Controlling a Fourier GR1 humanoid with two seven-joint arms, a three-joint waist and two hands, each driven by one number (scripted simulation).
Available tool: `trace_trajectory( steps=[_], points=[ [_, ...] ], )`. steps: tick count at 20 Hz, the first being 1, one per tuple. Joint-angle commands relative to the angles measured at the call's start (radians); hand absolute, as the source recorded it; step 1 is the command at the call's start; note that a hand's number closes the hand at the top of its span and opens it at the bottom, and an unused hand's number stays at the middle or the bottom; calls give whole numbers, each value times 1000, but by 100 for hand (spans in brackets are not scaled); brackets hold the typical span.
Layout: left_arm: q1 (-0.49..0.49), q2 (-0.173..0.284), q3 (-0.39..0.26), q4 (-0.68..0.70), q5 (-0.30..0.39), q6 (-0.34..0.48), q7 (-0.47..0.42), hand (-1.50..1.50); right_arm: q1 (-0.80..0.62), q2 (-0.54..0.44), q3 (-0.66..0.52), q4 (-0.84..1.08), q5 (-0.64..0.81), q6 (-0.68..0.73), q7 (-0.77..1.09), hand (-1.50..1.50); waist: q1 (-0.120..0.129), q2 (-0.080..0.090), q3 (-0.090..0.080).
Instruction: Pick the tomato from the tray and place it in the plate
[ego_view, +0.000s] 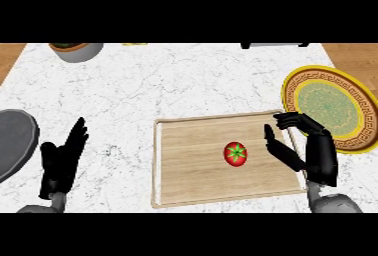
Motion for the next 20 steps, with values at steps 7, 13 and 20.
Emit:
trace_trajectory(
  steps=[7,13,20],
  points=[
    [-26,-46,-45,-48,-45,30,72,0,206,-33,179,-19,197,-3,-130,-150,47,5,2],
    [-65,-39,-28,-73,-53,40,125,0,114,-170,179,-76,430,41,245,-150,50,5,0],
    [-47,-84,-44,-29,-64,33,83,0,23,-231,260,-243,472,393,648,-150,53,6,1]
  ],
)
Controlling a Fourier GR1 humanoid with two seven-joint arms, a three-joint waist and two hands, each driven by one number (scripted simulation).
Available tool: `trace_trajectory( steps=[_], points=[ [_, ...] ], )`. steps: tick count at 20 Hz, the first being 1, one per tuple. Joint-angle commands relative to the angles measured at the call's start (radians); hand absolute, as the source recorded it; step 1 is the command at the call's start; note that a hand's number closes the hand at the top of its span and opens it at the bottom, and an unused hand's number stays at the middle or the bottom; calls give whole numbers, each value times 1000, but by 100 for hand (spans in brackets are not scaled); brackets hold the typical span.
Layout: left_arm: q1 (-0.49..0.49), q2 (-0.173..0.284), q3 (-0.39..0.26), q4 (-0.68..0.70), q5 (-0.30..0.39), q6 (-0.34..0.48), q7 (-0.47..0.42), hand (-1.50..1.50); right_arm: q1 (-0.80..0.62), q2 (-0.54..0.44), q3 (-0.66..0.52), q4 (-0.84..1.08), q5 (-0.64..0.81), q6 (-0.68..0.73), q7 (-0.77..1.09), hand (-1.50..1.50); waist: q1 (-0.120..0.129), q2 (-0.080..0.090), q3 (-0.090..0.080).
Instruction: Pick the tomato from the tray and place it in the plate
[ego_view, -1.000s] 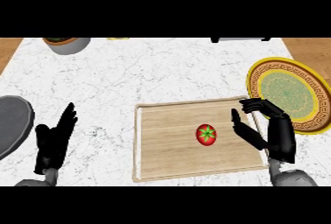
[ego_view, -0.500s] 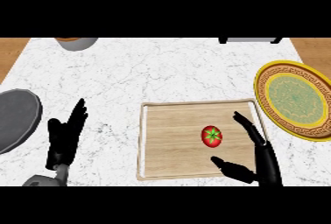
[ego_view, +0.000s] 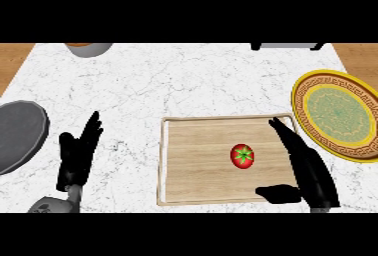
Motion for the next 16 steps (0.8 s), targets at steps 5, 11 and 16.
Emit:
trace_trajectory(
  steps=[5,11,16],
  points=[
    [-4,-4,16,-24,-14,-10,20,0,-133,7,23,-88,-80,356,350,-150,8,1,3],
    [38,-14,44,-15,-46,-64,-15,0,-193,109,-23,56,-48,426,353,-150,6,2,3],
    [46,-81,48,-44,-106,-33,38,0,-202,170,-66,32,1,503,381,-150,4,1,3]
  ],
)
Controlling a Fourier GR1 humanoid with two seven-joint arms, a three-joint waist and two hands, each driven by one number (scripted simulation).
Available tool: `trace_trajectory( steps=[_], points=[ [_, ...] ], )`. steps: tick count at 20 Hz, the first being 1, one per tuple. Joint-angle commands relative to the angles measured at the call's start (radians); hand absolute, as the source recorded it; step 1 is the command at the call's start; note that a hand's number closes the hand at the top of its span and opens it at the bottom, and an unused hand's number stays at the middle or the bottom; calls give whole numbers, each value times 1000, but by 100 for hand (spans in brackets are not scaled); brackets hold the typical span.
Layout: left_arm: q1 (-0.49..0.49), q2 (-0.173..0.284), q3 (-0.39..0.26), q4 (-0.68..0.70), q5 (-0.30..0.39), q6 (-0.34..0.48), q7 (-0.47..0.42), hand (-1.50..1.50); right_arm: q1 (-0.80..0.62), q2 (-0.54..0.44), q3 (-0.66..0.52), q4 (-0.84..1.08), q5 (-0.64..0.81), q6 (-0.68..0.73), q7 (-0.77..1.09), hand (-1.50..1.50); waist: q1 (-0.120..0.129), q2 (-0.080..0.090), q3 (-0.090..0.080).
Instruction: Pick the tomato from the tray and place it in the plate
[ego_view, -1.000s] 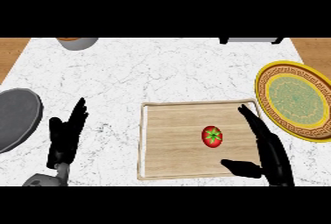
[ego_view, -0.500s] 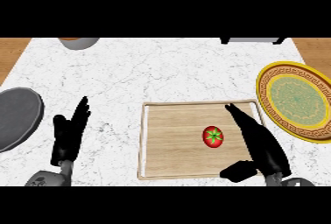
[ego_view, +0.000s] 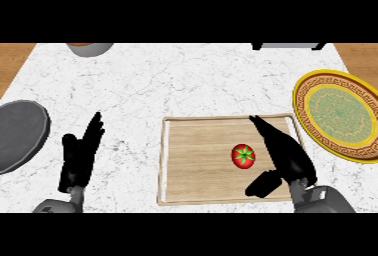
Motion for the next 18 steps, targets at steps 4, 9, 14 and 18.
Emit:
trace_trajectory(
  steps=[4,9,14,18],
  points=[
    [6,12,95,59,11,-103,-42,0,60,20,-55,-11,22,70,-80,-150,-4,0,0],
    [10,-50,76,-29,-73,-62,29,0,8,98,-100,119,84,99,-109,-150,-1,0,0],
    [36,-61,107,-22,-80,-107,0,0,2,191,-82,213,161,39,-145,-150,0,0,0],
    [-39,-74,134,21,-79,-127,29,0,-42,217,-96,313,199,34,-186,-150,0,1,0]
  ],
)
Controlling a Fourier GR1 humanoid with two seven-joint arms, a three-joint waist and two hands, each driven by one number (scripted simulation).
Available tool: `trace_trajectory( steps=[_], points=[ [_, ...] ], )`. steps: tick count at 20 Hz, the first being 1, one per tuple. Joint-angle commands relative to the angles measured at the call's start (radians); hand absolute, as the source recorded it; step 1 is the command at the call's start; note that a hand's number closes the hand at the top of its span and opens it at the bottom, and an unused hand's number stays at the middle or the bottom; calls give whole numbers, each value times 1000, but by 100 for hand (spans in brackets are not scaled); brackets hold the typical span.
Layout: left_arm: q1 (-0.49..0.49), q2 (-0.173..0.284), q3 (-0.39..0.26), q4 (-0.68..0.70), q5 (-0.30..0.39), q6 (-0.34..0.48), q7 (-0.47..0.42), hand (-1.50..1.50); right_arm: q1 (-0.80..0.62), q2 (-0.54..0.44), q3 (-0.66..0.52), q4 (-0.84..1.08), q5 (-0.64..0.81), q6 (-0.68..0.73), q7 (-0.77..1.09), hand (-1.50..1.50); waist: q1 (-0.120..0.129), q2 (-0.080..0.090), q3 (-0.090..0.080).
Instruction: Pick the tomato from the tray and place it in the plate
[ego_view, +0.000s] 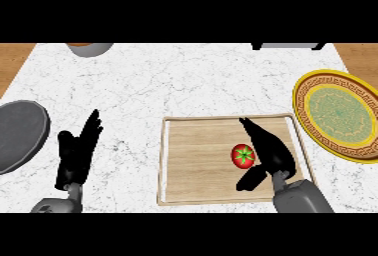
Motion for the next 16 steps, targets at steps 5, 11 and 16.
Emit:
trace_trajectory(
  steps=[5,11,16],
  points=[
    [-6,-50,18,38,-49,-9,-37,0,13,21,4,62,105,-29,-106,150,-1,0,0],
    [-89,-26,77,58,-32,-47,31,0,11,47,13,65,182,-66,-124,150,-3,0,0],
    [97,-63,5,-92,-79,-17,-1,0,3,-10,-51,98,247,-176,-201,150,3,0,0]
  ],
)
